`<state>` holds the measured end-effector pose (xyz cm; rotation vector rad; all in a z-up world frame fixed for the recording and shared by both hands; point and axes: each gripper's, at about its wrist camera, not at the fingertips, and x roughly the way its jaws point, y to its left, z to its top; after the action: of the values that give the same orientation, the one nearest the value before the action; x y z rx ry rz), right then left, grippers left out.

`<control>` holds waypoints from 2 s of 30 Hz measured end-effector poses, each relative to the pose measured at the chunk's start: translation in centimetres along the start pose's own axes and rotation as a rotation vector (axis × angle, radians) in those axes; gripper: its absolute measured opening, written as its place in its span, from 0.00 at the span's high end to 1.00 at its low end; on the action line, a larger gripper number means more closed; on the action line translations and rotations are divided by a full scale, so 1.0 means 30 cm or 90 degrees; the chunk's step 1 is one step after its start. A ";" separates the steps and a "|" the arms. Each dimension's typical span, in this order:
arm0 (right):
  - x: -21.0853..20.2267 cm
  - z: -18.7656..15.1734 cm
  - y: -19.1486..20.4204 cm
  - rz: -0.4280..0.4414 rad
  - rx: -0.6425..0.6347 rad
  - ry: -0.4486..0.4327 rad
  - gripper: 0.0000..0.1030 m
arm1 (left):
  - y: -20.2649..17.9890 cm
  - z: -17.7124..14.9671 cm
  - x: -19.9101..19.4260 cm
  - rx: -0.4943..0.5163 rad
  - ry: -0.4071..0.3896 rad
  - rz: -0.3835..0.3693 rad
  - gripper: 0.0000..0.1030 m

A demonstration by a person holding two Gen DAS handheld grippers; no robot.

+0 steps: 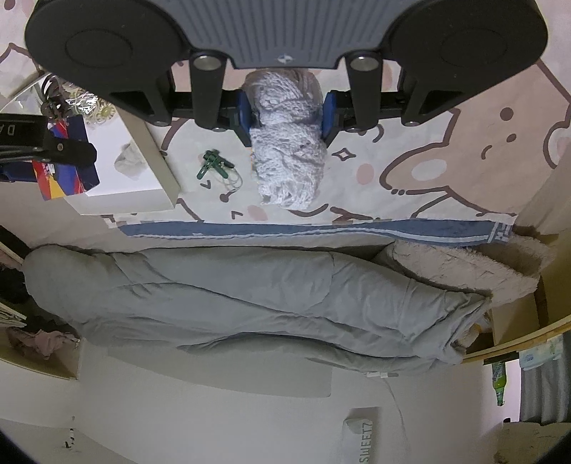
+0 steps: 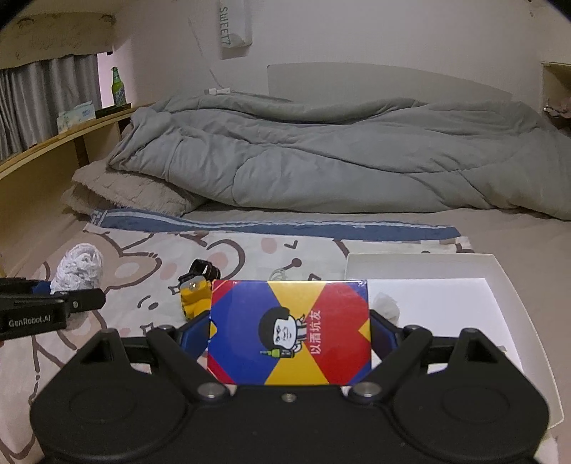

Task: Organize objects
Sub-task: 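Carry the card box and yarn ball toward the white box, then lower the card box into the white box with the right tool while the left tool releases the yarn ball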

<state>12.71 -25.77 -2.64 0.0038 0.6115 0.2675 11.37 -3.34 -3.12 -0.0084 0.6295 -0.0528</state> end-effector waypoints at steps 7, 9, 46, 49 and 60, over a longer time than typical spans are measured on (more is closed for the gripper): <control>0.002 0.012 -0.070 -0.014 0.013 -0.006 0.14 | -0.043 0.015 0.032 0.002 0.002 -0.004 0.62; 0.003 0.014 -0.097 -0.021 0.017 -0.006 0.14 | -0.056 0.019 0.040 0.002 0.002 -0.008 0.62; 0.166 0.155 -0.589 -0.106 0.034 0.017 0.14 | -0.577 0.154 0.305 0.057 0.010 -0.121 0.62; 0.190 0.140 -0.630 -0.105 0.049 0.029 0.14 | -0.656 0.150 0.348 0.064 0.024 -0.146 0.62; 0.222 0.103 -0.760 -0.121 0.110 0.043 0.14 | -0.891 0.054 0.538 0.185 0.125 -0.248 0.62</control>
<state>25.33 -45.91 -5.76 0.1032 0.6962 0.0294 24.12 -30.87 -10.67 0.1569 0.8042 -0.5267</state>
